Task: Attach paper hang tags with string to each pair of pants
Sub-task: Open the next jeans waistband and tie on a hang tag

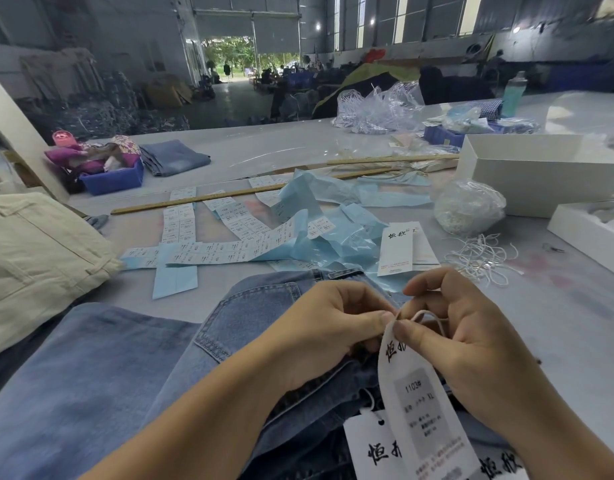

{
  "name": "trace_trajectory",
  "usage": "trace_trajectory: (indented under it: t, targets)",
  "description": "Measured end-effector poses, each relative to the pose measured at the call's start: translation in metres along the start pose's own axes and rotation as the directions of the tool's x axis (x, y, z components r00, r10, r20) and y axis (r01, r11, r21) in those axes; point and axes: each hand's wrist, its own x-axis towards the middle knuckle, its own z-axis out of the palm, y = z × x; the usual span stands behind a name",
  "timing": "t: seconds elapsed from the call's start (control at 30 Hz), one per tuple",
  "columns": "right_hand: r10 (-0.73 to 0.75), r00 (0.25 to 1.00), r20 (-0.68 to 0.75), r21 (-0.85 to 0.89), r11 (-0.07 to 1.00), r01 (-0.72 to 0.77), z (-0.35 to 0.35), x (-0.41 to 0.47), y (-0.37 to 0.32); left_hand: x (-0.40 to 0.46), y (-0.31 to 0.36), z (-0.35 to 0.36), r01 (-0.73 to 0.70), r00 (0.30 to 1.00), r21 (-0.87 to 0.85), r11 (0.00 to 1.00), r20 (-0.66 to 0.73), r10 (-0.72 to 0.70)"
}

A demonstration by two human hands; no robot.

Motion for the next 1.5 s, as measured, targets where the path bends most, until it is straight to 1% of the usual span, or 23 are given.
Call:
trace_trajectory:
  t: [0.1,0.17,0.27,0.37,0.43,0.53,0.67,0.73,0.8,0.9,0.93,0.97,1.0,1.03,1.1,1.13,1.17,1.23,1.33,1.47,1.5]
  targets:
    - [-0.010,0.999,-0.035,0.007,1.000,0.010,-0.001,0.001,0.000,0.000,0.001,0.004,0.001,1.000,0.076,0.997,-0.005,-0.001]
    - [-0.019,0.998,-0.063,0.026,0.999,0.020,-0.004,0.003,-0.003,-0.001,0.002,0.007,-0.025,1.000,0.165,0.986,-0.008,0.027]
    - [-0.029,1.000,-0.013,-0.042,0.999,0.028,-0.008,0.008,-0.006,-0.002,0.004,0.009,-0.073,0.997,0.263,0.962,-0.004,0.077]
    - [0.016,0.999,0.034,-0.035,0.999,-0.015,-0.011,0.008,-0.006,0.000,0.003,0.007,-0.077,0.992,0.304,0.949,-0.073,0.104]
    - [0.060,0.996,0.072,-0.035,0.998,-0.058,-0.010,0.007,-0.003,0.000,0.003,0.007,-0.077,0.989,0.327,0.942,-0.096,0.114]
    - [0.085,0.994,0.066,-0.063,0.995,-0.081,-0.009,0.005,0.002,0.001,0.001,0.008,-0.074,0.985,0.369,0.927,-0.116,0.125]
    - [0.102,0.992,0.068,-0.011,0.995,-0.102,-0.011,0.004,0.007,0.002,0.002,0.006,-0.018,0.996,0.352,0.936,-0.072,0.047]
    - [0.127,0.990,0.064,0.038,0.991,-0.130,-0.012,0.002,0.011,0.001,0.001,0.005,0.008,1.000,0.443,0.897,-0.030,0.006]
    - [0.163,0.984,0.068,0.077,0.983,-0.168,-0.012,0.000,0.014,0.001,0.003,0.009,0.000,1.000,0.574,0.819,-0.008,0.006]
    - [0.202,0.976,0.080,0.115,0.971,-0.210,-0.010,-0.003,0.017,0.005,0.006,0.018,-0.006,0.999,0.733,0.680,-0.028,0.039]
    - [0.207,0.975,0.081,0.117,0.970,-0.215,-0.010,-0.004,0.017,0.007,0.007,0.021,0.001,0.998,0.755,0.655,-0.041,0.046]
    - [0.209,0.975,0.075,0.111,0.970,-0.216,-0.009,-0.004,0.018,0.009,0.007,0.022,0.008,0.997,0.759,0.652,-0.055,0.051]
    - [0.209,0.976,0.063,0.097,0.972,-0.214,-0.009,-0.005,0.018,0.011,0.007,0.023,0.019,0.996,0.737,0.676,-0.071,0.049]
    - [0.207,0.977,0.044,0.082,0.974,-0.210,-0.009,-0.006,0.019,0.012,0.007,0.023,0.038,0.995,0.680,0.733,-0.095,0.037]
    - [0.202,0.979,0.002,0.051,0.978,-0.202,-0.009,-0.009,0.020,0.013,0.009,0.018,0.076,0.991,0.469,0.880,-0.135,-0.014]
    - [0.195,0.981,-0.018,0.032,0.980,-0.195,-0.007,-0.010,0.020,0.013,0.010,0.014,0.091,0.990,0.352,0.932,-0.132,-0.047]
    - [0.183,0.982,-0.040,0.015,0.983,-0.182,-0.005,-0.011,0.021,0.012,0.010,0.011,0.106,0.990,0.249,0.963,-0.115,-0.079]
    - [0.150,0.984,-0.095,-0.015,0.988,-0.152,0.000,-0.013,0.021,0.009,0.011,0.006,0.126,0.991,0.122,0.985,-0.064,-0.118]
    - [0.109,0.981,-0.163,-0.028,0.993,-0.115,0.008,-0.012,0.021,0.006,0.013,0.005,0.133,0.991,0.063,0.989,-0.005,-0.133]
    - [0.078,0.965,-0.249,-0.021,0.996,-0.086,0.014,-0.010,0.023,0.007,0.014,0.002,0.098,0.994,0.136,0.986,0.037,-0.104]
    - [0.068,0.959,-0.274,-0.028,0.997,-0.078,0.015,-0.009,0.025,0.008,0.014,0.002,0.096,0.994,0.132,0.987,0.042,-0.102]
